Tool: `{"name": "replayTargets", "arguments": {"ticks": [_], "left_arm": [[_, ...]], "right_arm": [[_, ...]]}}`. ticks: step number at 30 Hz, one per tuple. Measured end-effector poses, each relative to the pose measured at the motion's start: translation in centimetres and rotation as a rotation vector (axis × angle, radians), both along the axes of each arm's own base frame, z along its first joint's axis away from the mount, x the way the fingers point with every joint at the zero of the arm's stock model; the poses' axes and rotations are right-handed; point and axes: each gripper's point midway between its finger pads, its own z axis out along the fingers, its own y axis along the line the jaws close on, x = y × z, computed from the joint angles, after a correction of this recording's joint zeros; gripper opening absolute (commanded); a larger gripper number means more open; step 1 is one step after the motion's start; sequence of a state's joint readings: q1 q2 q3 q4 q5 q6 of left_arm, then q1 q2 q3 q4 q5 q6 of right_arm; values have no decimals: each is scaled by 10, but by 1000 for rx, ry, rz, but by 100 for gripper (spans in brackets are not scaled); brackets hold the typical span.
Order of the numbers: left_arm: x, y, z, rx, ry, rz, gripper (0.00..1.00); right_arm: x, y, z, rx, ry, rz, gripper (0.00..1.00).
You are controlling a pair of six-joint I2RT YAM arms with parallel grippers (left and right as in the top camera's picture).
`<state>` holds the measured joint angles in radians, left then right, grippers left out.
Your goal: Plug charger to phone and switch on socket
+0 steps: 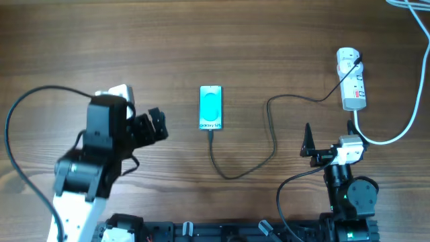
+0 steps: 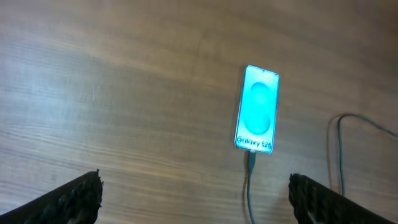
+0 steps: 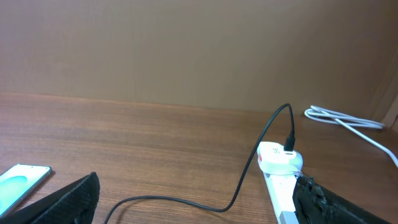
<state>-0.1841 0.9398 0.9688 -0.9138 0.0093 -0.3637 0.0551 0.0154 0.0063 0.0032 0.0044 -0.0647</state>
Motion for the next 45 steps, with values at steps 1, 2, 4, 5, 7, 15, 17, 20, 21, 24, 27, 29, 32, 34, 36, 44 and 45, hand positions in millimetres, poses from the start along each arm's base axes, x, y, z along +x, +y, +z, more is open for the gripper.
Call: {"name": "replayTargets", "arguments": {"ticks": [1, 2, 4, 5, 7, 15, 17, 20, 21, 24, 27, 29, 32, 34, 36, 44, 45], "left_arm": [[-3, 0, -3, 3, -16, -13, 100], [-5, -1, -5, 5, -43, -29, 100], [-5, -4, -12, 9, -113, -77, 100], [-5, -7, -15, 9, -144, -103, 100], [-7, -12, -22, 4, -214, -151, 100], [-33, -16, -36, -35, -431, -214, 100], [-36, -17, -36, -43, -480, -220, 100], [-35, -19, -43, -50, -542, -232, 100], [-33, -20, -43, -54, -574, -235, 100], [-31, -20, -48, -61, -635, -239, 100], [-29, -19, -45, -67, -701, -240, 100], [-28, -18, -41, -68, -741, -238, 100], [-26, -15, -31, -63, -811, -227, 100], [-24, -14, -22, -59, -863, -222, 100], [-23, -13, -13, -55, -916, -219, 100], [-20, -7, -13, -41, -956, -194, 100], [-20, -5, -15, -37, -950, -186, 100]], "right_arm": [[0, 0, 0, 0, 0, 0, 100], [0, 0, 0, 0, 0, 0, 100], [0, 0, 0, 0, 0, 0, 100], [0, 0, 0, 0, 0, 0, 100], [0, 0, 0, 0, 0, 0, 100], [0, 0, 0, 0, 0, 0, 100], [0, 0, 0, 0, 0, 0, 100], [0, 0, 0, 0, 0, 0, 100], [0, 0, 0, 0, 0, 0, 100], [0, 0, 0, 0, 0, 0, 100], [0, 0, 0, 0, 0, 0, 100], [0, 0, 0, 0, 0, 0, 100], [0, 0, 0, 0, 0, 0, 100], [0, 0, 0, 0, 0, 0, 100], [0, 0, 0, 0, 0, 0, 100], [0, 0, 0, 0, 0, 0, 100], [0, 0, 0, 0, 0, 0, 100]]}}
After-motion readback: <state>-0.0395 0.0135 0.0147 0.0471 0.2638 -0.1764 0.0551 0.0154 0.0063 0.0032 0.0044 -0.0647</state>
